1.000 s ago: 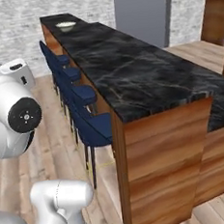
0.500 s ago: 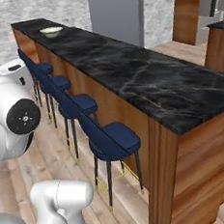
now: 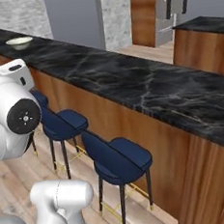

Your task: There is a bowl on the dining counter. Grab a lemon wedge from the fridge and place it in the bowl. Then get the liquor bottle and glass cup from the cabinet and place them next to the bowl.

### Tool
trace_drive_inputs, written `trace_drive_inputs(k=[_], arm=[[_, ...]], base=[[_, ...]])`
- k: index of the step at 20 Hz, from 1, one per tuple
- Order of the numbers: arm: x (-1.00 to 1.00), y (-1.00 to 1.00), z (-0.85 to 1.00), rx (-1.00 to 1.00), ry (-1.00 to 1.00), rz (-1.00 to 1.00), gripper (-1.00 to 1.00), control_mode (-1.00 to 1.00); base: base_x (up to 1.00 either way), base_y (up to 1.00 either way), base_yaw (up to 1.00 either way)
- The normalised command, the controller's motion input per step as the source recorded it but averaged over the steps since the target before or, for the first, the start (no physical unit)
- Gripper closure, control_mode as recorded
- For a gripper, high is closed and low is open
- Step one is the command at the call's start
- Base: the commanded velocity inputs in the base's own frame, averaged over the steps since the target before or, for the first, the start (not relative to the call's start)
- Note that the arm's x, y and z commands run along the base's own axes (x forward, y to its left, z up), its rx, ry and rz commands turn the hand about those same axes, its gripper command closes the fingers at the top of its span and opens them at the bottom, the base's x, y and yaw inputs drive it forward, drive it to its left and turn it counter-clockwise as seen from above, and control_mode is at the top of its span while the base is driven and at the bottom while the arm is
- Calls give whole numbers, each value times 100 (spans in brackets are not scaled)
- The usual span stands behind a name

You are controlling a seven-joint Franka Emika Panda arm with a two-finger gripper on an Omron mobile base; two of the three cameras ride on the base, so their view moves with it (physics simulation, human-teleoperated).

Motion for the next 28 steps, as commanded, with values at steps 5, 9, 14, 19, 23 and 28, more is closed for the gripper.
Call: trace_drive_inputs(k=[5, 9, 14, 19, 23, 28], arm=[[0, 0, 0, 0, 0, 0, 100, 100], [0, 0, 0, 0, 0, 0, 100, 100], [0, 0, 0, 0, 0, 0, 100, 100], [0, 0, 0, 0, 0, 0, 100, 100], [0, 0, 0, 0, 0, 0, 100, 100], [0, 0, 0, 0, 0, 0, 100, 100]], base=[[45, 100, -40], [38, 100, -36], [7, 100, -26], [5, 100, -22], [2, 100, -20], [5, 100, -18]])
